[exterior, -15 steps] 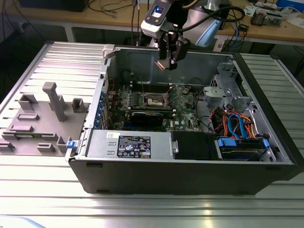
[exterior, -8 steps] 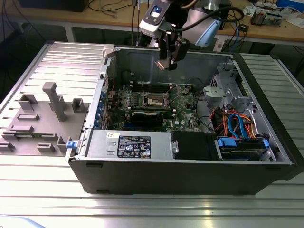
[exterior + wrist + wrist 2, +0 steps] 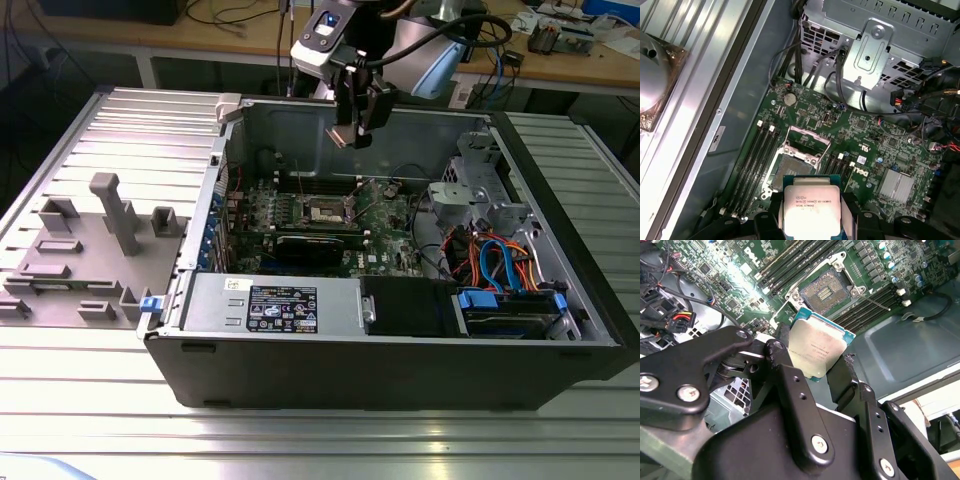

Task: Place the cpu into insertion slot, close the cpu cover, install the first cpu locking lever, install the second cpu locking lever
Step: 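Place the cpu into insertion slot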

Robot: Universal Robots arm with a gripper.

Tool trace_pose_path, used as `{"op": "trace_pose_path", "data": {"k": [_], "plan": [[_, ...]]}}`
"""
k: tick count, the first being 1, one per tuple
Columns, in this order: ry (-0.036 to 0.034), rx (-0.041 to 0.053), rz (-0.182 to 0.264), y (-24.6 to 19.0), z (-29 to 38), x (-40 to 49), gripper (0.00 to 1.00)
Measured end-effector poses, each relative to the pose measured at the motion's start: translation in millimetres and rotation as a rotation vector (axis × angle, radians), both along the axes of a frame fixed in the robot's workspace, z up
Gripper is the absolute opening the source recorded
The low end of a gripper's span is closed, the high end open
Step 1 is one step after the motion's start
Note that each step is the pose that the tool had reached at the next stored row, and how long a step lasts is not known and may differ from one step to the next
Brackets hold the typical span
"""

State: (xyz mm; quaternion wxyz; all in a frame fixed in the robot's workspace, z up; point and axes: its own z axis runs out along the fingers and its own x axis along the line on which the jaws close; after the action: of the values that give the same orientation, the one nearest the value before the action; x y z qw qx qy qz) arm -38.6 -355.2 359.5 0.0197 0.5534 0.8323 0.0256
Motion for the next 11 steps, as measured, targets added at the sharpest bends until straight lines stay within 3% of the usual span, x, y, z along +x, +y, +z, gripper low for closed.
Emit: {"op": "trace_pose_path", "data": {"k": [11], "plan": [[0.0, 0.0, -0.001, 0.0, 0.0, 0.0, 0.54]]}}
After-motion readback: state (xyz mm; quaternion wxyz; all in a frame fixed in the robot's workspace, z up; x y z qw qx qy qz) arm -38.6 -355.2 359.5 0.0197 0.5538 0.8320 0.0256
